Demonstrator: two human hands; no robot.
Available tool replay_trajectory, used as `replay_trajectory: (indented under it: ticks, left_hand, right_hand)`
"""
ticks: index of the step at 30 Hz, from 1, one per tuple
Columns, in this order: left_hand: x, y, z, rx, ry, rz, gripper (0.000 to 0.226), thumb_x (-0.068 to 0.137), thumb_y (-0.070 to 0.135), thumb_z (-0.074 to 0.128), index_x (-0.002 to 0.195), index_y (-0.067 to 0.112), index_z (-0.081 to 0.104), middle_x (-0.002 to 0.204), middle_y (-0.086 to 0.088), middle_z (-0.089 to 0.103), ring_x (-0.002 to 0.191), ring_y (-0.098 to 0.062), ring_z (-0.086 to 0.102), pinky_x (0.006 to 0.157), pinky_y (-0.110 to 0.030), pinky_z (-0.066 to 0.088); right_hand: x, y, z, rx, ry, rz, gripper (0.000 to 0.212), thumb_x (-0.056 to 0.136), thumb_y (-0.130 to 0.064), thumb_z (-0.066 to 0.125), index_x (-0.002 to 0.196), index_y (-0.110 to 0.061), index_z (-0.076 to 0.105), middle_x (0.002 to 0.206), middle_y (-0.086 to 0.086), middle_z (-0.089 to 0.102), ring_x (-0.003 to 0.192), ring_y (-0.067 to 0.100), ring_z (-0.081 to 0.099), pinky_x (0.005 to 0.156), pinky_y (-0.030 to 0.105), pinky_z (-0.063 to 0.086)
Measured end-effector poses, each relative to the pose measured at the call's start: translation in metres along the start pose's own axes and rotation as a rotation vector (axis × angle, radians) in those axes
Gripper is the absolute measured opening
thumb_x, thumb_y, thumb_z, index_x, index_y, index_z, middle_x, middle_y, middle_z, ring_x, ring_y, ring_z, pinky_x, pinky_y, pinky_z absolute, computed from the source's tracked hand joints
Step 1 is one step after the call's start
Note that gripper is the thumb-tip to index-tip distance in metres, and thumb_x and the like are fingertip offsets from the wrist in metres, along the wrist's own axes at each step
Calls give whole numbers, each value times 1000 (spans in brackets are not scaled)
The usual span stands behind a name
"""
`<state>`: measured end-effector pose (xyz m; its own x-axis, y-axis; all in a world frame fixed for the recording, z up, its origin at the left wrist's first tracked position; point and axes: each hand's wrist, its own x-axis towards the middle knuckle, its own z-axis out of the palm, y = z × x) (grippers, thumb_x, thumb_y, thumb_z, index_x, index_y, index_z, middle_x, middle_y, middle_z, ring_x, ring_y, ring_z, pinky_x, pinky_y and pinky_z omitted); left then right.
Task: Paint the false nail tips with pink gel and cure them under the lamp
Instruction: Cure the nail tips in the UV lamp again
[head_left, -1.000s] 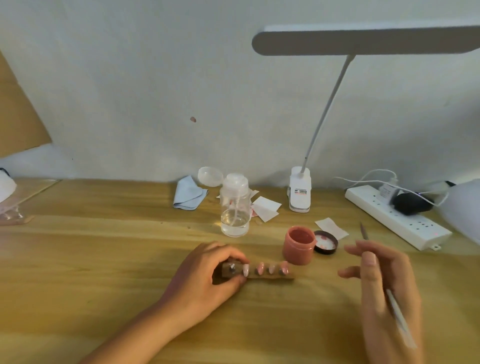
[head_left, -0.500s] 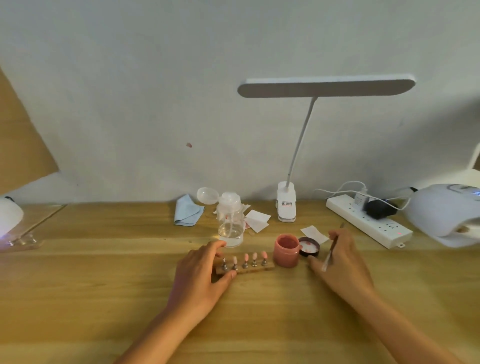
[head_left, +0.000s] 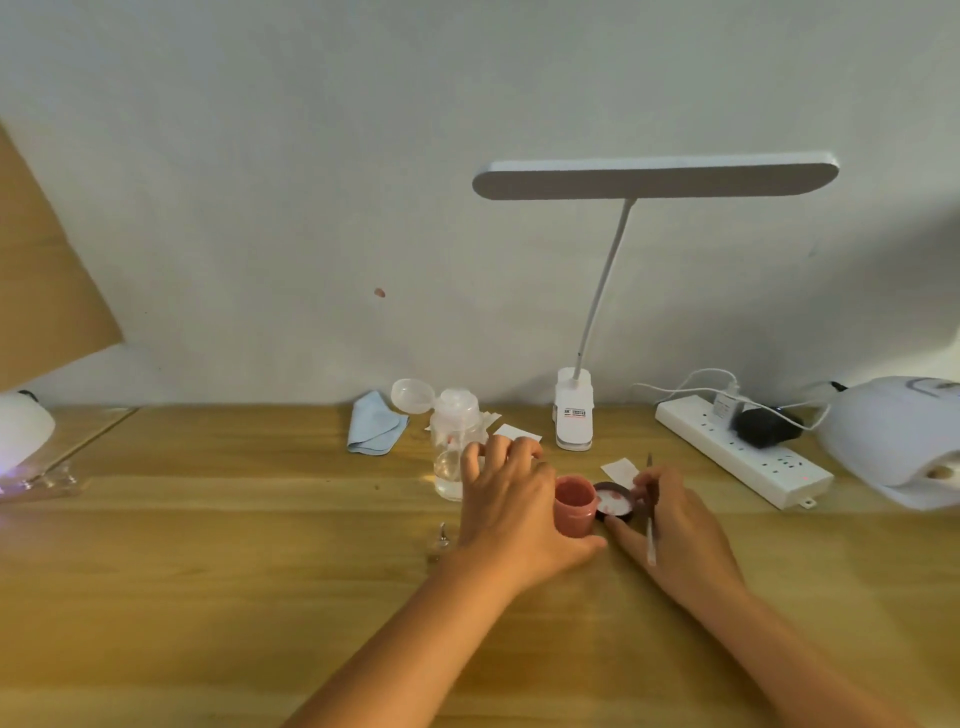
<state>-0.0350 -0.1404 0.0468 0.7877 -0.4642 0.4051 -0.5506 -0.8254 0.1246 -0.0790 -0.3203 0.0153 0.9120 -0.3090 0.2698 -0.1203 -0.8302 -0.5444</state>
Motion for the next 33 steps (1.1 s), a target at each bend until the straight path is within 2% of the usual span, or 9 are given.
replay_trajectory:
  ticks: [5,10,12,15,18,22,26,29,33]
  left_hand:
    - [4,11,13,22,73,-63,55,76,66,59,112,24,57,124,7,49,120,-23,34,101,-43,22]
    - [-1,23,16,-150,135,13,50,76,52,67,113,27,44,109,10,62,105,-18,52,93,-36,35]
    - [-5,32,17,-286,139,38,49,79,49,69,113,29,41,106,10,65,92,-15,59,80,-28,41]
    - [-10,47,23,-444,121,-13,52,79,54,69,112,33,35,105,12,64,82,-9,55,65,-21,33]
    - [-12,57,34,-523,88,-76,56,79,57,68,116,34,33,110,12,61,91,-8,53,71,-24,35]
    - [-9,62,43,-583,28,-77,65,80,49,67,128,29,27,121,10,60,112,-13,51,85,-25,42]
    - [-9,60,50,-625,33,-121,61,76,44,59,125,29,25,121,12,60,114,-11,45,88,-26,42]
    - [-8,58,54,-656,36,-147,62,71,47,54,124,33,26,116,12,58,108,-8,43,85,-24,42]
    - [-7,55,57,-679,37,-153,67,76,41,65,130,32,27,117,10,56,111,-7,42,88,-23,41]
  right_hand:
    - [-5,2,-12,51,82,-131,50,77,-31,79,112,-17,47,101,-4,56,96,17,55,76,36,50]
    - [-12,2,-43,100,20,-251,51,74,-24,81,106,-21,42,95,-5,56,88,19,58,76,41,52]
    - [-14,6,-55,151,0,-279,51,73,-15,81,106,-16,43,97,0,57,92,21,60,82,44,53]
    - [-15,12,-67,215,-24,-301,51,74,-12,80,107,-18,41,101,-2,61,105,13,62,89,38,53]
    - [-14,15,-71,222,-38,-343,54,73,-15,81,107,-24,40,104,-7,59,107,5,61,87,28,53]
    - [-3,10,-68,187,-140,-432,50,76,-24,78,110,-25,41,108,-13,59,107,6,61,86,29,54]
    - [11,4,-66,155,-224,-427,42,72,-42,70,106,-34,46,102,-18,63,102,5,64,83,33,54]
    - [22,-1,-67,137,-294,-428,39,75,-35,75,104,-30,50,97,-8,67,95,14,66,82,39,54]
    - [31,-10,-71,61,-368,-417,37,80,-30,78,105,-23,52,100,-8,67,95,13,65,84,37,54]
